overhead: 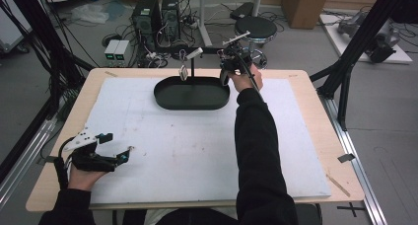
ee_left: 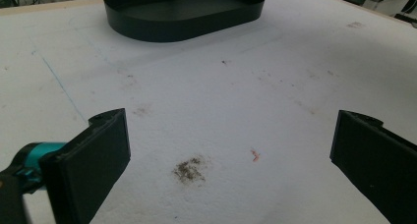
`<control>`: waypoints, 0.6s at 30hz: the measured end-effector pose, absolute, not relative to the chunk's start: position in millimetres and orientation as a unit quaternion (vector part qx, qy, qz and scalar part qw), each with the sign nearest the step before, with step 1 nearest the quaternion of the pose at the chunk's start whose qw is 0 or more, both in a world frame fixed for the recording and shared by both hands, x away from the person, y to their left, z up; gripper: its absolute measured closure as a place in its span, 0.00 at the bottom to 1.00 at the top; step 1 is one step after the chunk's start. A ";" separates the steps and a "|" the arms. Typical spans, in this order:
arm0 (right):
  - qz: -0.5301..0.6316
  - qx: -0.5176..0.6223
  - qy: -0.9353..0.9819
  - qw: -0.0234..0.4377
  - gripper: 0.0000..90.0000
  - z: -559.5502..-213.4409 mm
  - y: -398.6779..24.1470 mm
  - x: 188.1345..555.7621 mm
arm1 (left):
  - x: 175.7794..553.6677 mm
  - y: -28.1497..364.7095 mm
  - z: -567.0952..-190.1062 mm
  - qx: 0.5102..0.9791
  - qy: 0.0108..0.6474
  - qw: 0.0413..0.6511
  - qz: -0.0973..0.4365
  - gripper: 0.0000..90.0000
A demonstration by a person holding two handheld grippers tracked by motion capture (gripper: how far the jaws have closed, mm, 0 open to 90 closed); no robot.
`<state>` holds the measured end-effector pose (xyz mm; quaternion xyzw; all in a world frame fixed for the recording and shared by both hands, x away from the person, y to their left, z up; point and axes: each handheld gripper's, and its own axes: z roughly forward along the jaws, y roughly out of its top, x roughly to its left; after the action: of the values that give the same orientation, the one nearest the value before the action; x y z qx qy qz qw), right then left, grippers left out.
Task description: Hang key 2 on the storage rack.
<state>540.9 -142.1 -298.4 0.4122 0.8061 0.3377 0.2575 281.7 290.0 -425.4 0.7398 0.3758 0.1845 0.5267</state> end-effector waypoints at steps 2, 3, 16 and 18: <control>0.341 0.418 0.803 0.254 0.90 -299.1 -144.9 541.7 | 282.5 290.0 -425.8 0.742 0.376 0.524 0.185 0.02; 0.344 0.415 0.803 0.254 0.88 -299.5 -147.2 541.9 | 282.8 289.5 -426.1 0.741 0.377 0.525 0.185 0.02; 0.364 0.409 0.812 0.203 0.01 -293.4 -184.0 517.1 | 281.9 288.7 -426.2 0.746 0.378 0.518 0.181 0.02; 0.369 0.397 0.815 0.202 0.01 -292.1 -185.5 509.7 | 282.5 288.5 -426.6 0.746 0.379 0.517 0.180 0.02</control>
<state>509.7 -185.5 -292.1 0.3971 0.8154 0.3695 0.2022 282.5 288.5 -426.6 0.7464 0.3786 0.1800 0.5169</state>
